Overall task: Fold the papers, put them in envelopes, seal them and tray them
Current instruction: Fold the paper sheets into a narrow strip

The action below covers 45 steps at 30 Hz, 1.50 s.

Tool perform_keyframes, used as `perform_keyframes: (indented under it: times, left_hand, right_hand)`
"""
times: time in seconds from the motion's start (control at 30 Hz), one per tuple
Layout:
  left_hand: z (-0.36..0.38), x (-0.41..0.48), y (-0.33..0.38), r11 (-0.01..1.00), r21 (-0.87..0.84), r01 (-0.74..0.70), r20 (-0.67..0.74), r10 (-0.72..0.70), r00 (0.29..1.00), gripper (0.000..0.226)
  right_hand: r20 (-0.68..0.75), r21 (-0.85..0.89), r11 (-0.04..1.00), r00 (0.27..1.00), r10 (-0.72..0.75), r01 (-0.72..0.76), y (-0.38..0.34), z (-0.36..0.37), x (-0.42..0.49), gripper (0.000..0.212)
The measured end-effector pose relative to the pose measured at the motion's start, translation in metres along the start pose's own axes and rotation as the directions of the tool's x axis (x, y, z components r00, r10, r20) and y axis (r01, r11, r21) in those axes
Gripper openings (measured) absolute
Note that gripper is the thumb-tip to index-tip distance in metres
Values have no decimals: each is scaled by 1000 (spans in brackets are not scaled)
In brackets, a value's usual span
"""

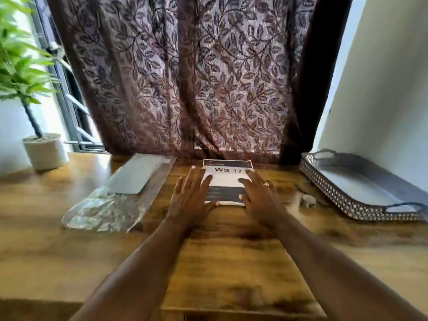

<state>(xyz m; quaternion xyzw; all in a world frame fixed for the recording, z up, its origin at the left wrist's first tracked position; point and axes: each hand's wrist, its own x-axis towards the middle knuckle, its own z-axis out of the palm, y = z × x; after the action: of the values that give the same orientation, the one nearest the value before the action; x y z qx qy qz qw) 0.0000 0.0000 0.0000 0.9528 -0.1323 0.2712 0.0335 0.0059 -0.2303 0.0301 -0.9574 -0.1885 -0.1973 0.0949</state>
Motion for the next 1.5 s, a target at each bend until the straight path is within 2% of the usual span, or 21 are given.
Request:
perform_keyframes:
  times: [0.13,0.33,0.6,0.67,0.77,0.83,1.0,1.2,1.37,1.5]
  left_hand:
    - [3,-2,1,984,-162,70,68,-60,996,85]
    - [11,14,-6,977,-205,-61,219,107,970,76]
    - [16,18,-10,945,-314,-87,247,169,954,55]
    - [16,20,-11,943,-312,-117,242,198,950,48]
    - [17,23,-12,949,-276,-150,243,220,945,43]
    - [18,24,-11,955,-237,-178,232,233,944,42]
    - [17,27,-8,958,-165,-234,212,266,940,41]
    - [11,29,-2,953,-106,-282,243,300,922,41]
    - [11,27,5,945,-10,-328,216,323,922,36]
    - [8,25,7,954,-13,-300,191,297,936,35]
  right_hand:
    - [161,-27,1000,987,11,-6,10,10,-13,64]
    - [148,83,996,989,-28,15,29,23,-2,63]
    - [148,198,978,984,-102,72,43,38,13,69]
    - [151,211,975,983,-100,66,44,38,15,63]
    - [140,225,972,984,-106,73,45,37,17,43]
    - [124,225,971,986,-115,85,46,38,18,40]
    - [120,220,972,987,-107,79,46,42,21,58]
    - [122,177,978,984,-130,108,47,41,20,40]
    - [114,203,974,986,-124,99,43,40,17,64]
    - [137,149,982,981,-134,113,43,39,18,66]
